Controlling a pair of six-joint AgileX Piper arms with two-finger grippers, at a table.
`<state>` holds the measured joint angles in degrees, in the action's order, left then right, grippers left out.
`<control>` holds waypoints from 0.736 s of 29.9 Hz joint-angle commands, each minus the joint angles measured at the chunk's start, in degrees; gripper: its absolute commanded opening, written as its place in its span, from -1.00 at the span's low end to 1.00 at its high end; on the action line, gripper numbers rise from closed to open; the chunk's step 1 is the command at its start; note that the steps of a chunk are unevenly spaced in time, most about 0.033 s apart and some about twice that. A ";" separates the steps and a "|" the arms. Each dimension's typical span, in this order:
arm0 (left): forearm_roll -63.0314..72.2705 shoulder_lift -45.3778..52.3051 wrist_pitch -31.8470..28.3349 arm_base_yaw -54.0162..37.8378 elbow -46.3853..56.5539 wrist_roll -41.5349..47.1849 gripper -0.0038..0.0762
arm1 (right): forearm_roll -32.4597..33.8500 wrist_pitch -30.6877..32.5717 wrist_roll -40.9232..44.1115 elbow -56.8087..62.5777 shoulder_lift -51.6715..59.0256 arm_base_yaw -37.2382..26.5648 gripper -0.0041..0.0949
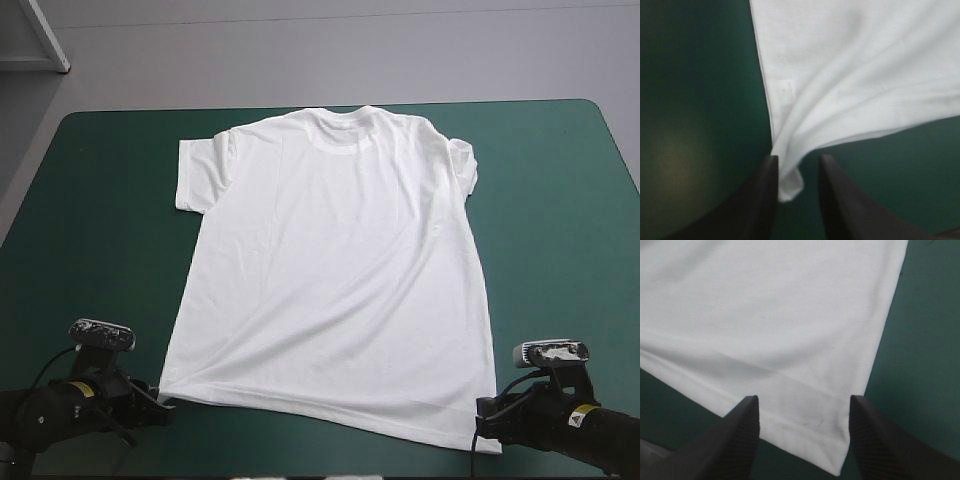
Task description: Fold the cloth
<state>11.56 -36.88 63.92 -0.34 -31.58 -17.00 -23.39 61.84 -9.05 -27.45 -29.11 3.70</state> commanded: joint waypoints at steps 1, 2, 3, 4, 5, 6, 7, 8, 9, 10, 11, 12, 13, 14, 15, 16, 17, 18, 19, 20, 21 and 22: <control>1.23 -0.19 -1.48 0.04 -1.39 0.81 0.11 | -1.08 -4.11 -0.35 -2.00 -0.10 -0.52 0.25; 1.65 -0.19 -2.21 0.04 -1.54 0.82 0.18 | -0.90 -4.87 -0.35 -2.52 -0.10 -0.52 0.26; 1.93 -0.19 -3.21 0.04 -1.78 0.82 0.21 | -0.60 -5.91 -0.35 -3.19 -0.10 -0.52 0.26; 2.03 -0.19 -4.68 0.04 -2.25 0.82 0.20 | -0.29 -7.19 -0.35 -4.01 -0.10 -0.52 0.26; 2.07 -0.19 -6.31 0.04 -2.68 1.16 0.20 | 0.28 -8.76 -0.35 -4.76 -0.10 -0.52 0.25; 2.19 -0.19 -8.78 0.04 -3.30 2.09 0.20 | 0.91 -10.57 -0.35 -5.76 -0.20 -0.52 0.26; 2.19 -0.29 -11.09 0.04 -3.79 3.43 0.20 | 1.55 -12.44 -0.35 -6.82 -0.20 -0.52 0.25; 2.19 -0.65 -14.06 0.04 -4.36 4.68 0.20 | 1.98 -13.99 -0.35 -7.64 -0.41 -0.52 0.24; 2.19 -1.37 -16.46 0.04 -5.01 5.39 0.20 | 2.39 -15.90 -0.35 -8.65 -0.85 -0.52 0.22; 2.19 -2.37 -17.86 0.04 -5.80 6.15 0.20 | 3.06 -17.73 -0.53 -9.62 -1.49 -0.52 0.20; 2.19 -4.50 -19.15 0.04 -6.72 6.41 0.20 | 3.51 -19.32 -0.86 -10.56 -2.27 -0.52 0.17; 2.19 -6.35 -19.63 0.04 -7.59 6.41 0.20 | 4.07 -20.46 -0.86 -11.50 -3.09 -0.52 0.16; 2.19 -8.43 -19.89 0.04 -8.31 6.41 0.20 | 4.33 -21.69 -1.30 -12.36 -4.23 -0.52 0.14; 2.19 -12.02 -20.52 0.04 -9.42 6.41 0.20 | 4.33 -22.74 -2.33 -13.20 -5.55 -0.52 0.13; 2.23 -14.59 -21.39 0.04 -10.19 6.41 0.20 | 4.07 -23.60 -3.14 -13.85 -6.72 -0.52 0.12; 2.84 -18.00 -22.19 0.04 -11.01 6.41 0.20 | 3.92 -24.38 -3.91 -14.61 -8.33 -0.52 0.12; 3.97 -21.48 -23.31 0.04 -12.55 5.76 0.20 | 3.92 -25.04 -4.49 -15.37 -9.98 -0.52 0.12; 4.76 -25.00 -23.90 0.04 -13.78 5.07 0.20 | 3.92 -25.56 -5.19 -15.94 -11.70 -0.52 0.12; 5.94 -27.81 -24.24 0.04 -15.54 4.00 0.20 | 3.92 -26.13 -6.18 -16.57 -13.40 -0.52 0.12; 7.60 -31.83 -24.38 0.04 -17.50 2.45 0.20 | 3.92 -26.55 -6.44 -17.12 -15.01 -0.52 0.12; 9.00 -34.35 -24.38 0.04 -19.65 1.51 0.20 | 3.92 -26.83 -6.54 -17.57 -16.25 -0.52 0.12; 10.39 -37.40 -24.28 0.04 -21.81 0.09 0.20 | 3.92 -27.00 -7.21 -18.02 -17.73 -0.52 0.12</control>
<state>17.03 -68.95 42.66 -0.34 -47.35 -14.04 -18.95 39.21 -14.32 -42.52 -43.59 3.69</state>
